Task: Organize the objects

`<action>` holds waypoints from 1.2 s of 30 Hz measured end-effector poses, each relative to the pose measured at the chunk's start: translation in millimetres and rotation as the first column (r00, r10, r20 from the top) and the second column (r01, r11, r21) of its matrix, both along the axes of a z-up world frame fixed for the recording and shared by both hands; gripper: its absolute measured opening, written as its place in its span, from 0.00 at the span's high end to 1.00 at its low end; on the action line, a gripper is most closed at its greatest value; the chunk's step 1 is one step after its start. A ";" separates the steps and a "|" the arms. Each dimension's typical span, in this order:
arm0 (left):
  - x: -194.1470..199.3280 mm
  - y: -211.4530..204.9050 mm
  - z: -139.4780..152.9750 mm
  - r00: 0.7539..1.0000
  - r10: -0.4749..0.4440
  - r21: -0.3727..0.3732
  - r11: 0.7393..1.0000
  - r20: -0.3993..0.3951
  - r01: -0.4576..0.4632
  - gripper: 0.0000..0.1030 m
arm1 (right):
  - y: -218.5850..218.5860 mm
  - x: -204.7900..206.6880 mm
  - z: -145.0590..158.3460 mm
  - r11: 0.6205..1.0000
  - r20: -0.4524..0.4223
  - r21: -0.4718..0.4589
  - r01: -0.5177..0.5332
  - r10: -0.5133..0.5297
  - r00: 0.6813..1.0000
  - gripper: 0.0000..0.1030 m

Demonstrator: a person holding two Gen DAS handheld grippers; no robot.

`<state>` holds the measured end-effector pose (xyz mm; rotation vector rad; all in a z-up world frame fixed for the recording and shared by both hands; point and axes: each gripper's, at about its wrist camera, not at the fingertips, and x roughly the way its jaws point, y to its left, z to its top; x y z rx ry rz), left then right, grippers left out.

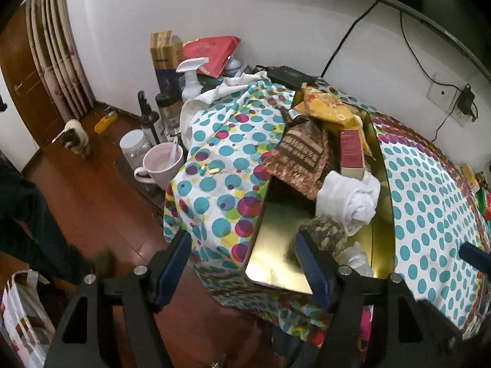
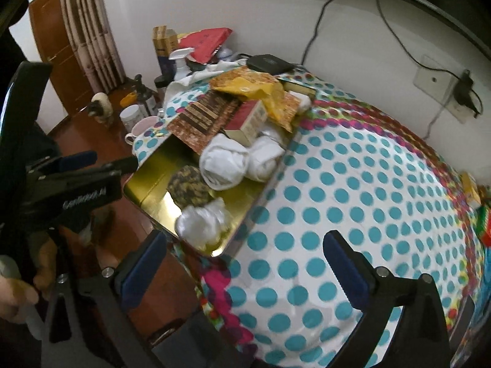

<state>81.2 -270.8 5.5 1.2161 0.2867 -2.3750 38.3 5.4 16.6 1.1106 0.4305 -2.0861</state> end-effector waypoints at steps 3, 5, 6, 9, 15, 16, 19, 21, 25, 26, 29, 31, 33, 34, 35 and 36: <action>-10.0 13.4 5.7 1.000 -0.018 -0.040 0.999 0.010 0.018 0.30 | 7.5 2.7 0.6 1.000 0.022 0.011 0.004 -0.004 1.000 0.00; -16.3 22.0 9.4 0.999 -0.033 -0.051 0.998 0.012 0.034 0.30 | 10.9 4.0 -1.8 1.000 0.047 0.022 0.002 -0.003 0.999 0.00; -20.1 26.8 11.4 0.999 -0.041 -0.058 0.997 0.016 0.042 0.30 | 12.3 4.6 -3.1 1.000 0.056 0.024 0.001 -0.002 0.998 0.00; -27.8 37.6 16.4 0.998 -0.057 -0.076 0.995 0.015 0.058 0.30 | 16.2 7.7 -6.3 1.000 0.072 0.023 -0.005 0.004 0.997 0.00; -41.5 51.0 18.5 0.997 -0.039 -0.158 0.986 0.073 0.050 0.30 | 19.8 3.9 -7.9 1.000 0.099 0.006 0.006 -0.006 0.995 0.00; -42.5 52.4 18.9 0.996 -0.044 -0.155 0.986 0.075 0.056 0.30 | 20.0 3.3 -7.5 1.000 0.102 0.006 0.005 -0.006 0.995 0.00; -43.3 55.6 19.2 0.995 -0.067 -0.128 0.989 0.072 0.076 0.30 | 18.9 3.8 -7.1 1.000 0.094 0.020 0.005 -0.007 0.996 0.00; -45.0 58.5 18.2 0.994 -0.084 -0.103 0.990 0.074 0.091 0.30 | 18.2 4.3 -8.5 1.000 0.099 0.031 0.003 -0.006 0.995 0.00; -46.9 64.4 16.6 0.991 -0.115 -0.084 0.989 0.075 0.121 0.30 | 17.6 5.4 -9.3 0.999 0.102 0.042 -0.003 -0.002 0.995 0.00; -47.6 65.2 16.7 0.990 -0.117 -0.083 0.989 0.077 0.124 0.30 | 17.5 5.5 -9.5 0.999 0.102 0.042 -0.005 0.000 0.995 0.00; -50.4 67.0 14.8 0.987 -0.142 -0.046 0.988 0.081 0.146 0.30 | 17.1 5.9 -9.9 0.999 0.104 0.045 -0.013 0.009 0.995 0.00; -50.8 66.7 13.2 0.985 -0.155 -0.013 0.988 0.077 0.156 0.30 | 16.2 5.8 -9.9 0.999 0.106 0.048 -0.016 0.011 0.994 0.00; -50.3 66.7 12.8 0.986 -0.148 -0.019 0.988 0.076 0.150 0.30 | 15.6 5.9 -10.7 0.999 0.112 0.051 -0.018 0.013 0.994 0.00; -50.5 66.9 12.6 0.986 -0.146 -0.028 0.989 0.079 0.148 0.30 | 15.1 6.2 -10.8 0.998 0.113 0.052 -0.021 0.015 0.994 0.00; -51.5 67.9 12.3 0.985 -0.145 -0.042 0.988 0.089 0.149 0.30 | 14.6 6.5 -10.7 0.998 0.112 0.054 -0.023 0.017 0.994 0.00; -51.9 67.8 11.8 0.985 -0.143 -0.044 0.988 0.095 0.147 0.30 | 14.4 6.9 -10.8 0.998 0.111 0.055 -0.024 0.018 0.994 0.00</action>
